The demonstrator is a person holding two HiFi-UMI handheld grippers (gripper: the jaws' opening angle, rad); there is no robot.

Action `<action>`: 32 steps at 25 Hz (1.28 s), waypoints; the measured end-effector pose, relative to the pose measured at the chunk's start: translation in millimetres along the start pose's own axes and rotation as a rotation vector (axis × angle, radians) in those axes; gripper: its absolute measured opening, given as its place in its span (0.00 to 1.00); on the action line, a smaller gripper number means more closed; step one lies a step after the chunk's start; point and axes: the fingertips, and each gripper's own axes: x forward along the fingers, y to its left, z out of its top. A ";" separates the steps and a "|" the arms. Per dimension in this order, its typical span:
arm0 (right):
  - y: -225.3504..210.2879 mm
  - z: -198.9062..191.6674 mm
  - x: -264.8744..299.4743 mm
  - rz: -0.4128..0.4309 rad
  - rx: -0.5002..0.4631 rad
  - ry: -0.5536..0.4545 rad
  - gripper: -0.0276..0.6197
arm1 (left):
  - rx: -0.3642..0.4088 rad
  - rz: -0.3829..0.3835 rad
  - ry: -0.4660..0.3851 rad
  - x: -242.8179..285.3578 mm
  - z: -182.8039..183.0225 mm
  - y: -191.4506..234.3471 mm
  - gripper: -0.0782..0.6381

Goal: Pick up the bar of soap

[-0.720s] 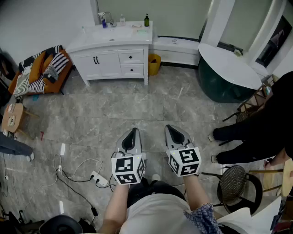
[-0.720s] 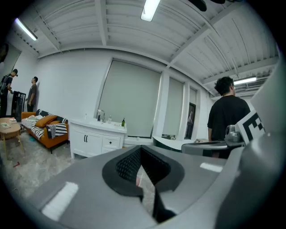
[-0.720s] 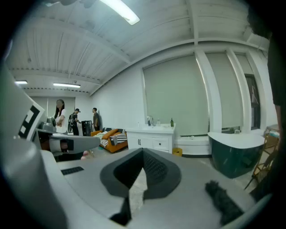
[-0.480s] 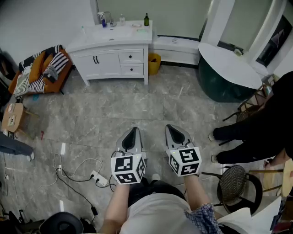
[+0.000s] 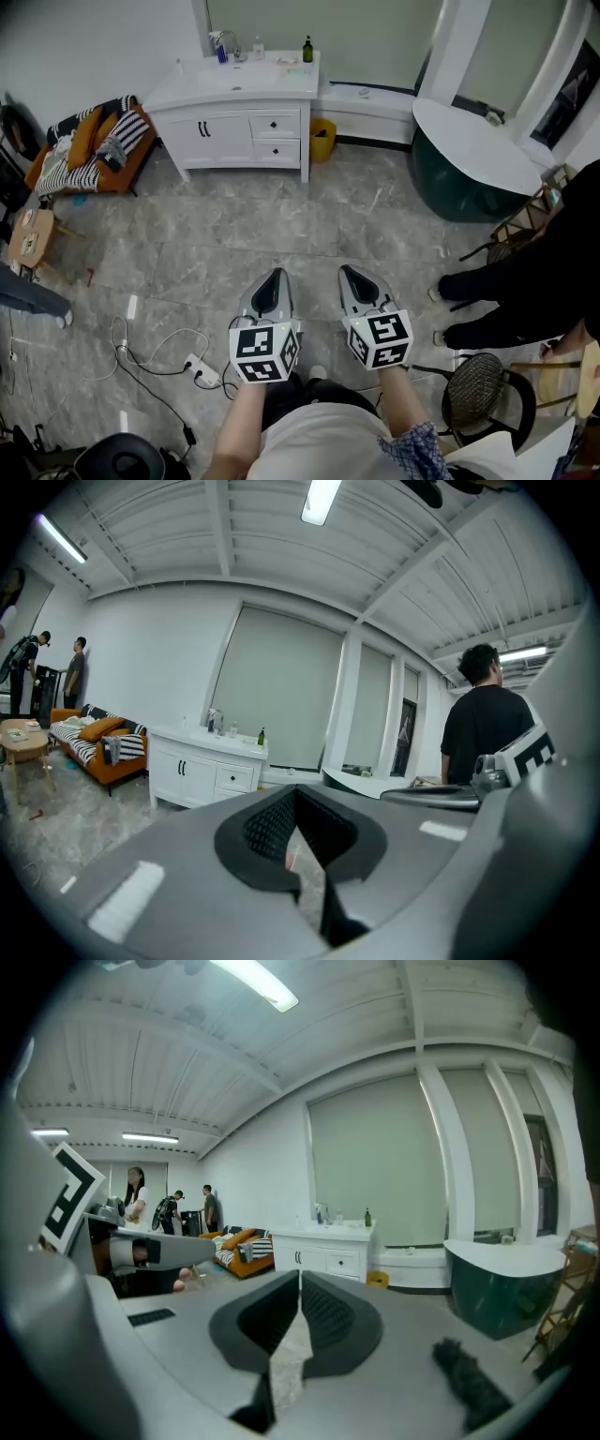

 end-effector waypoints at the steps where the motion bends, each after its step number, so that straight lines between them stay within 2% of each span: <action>1: -1.2 0.5 -0.6 0.011 0.003 -0.004 0.06 | -0.001 0.003 -0.001 0.4 0.0 -1.7 0.12; 6: -6.6 3.5 -6.2 0.049 0.010 -0.034 0.08 | 0.014 0.018 0.001 -0.8 -5.3 -10.7 0.12; 9: -3.1 7.3 -6.8 0.088 0.001 -0.049 0.21 | 0.008 0.027 0.001 -3.0 -7.5 -10.2 0.12; 11: -1.7 8.5 -6.8 0.102 -0.018 -0.049 0.23 | 0.009 0.034 -0.001 -4.2 -8.3 -10.9 0.12; 24: -12.8 12.5 9.0 0.086 -0.024 -0.072 0.25 | 0.013 0.029 -0.009 12.8 -9.7 -6.1 0.12; 32: -18.9 24.6 63.4 0.076 -0.013 -0.082 0.25 | 0.000 0.050 -0.006 46.2 2.0 37.3 0.12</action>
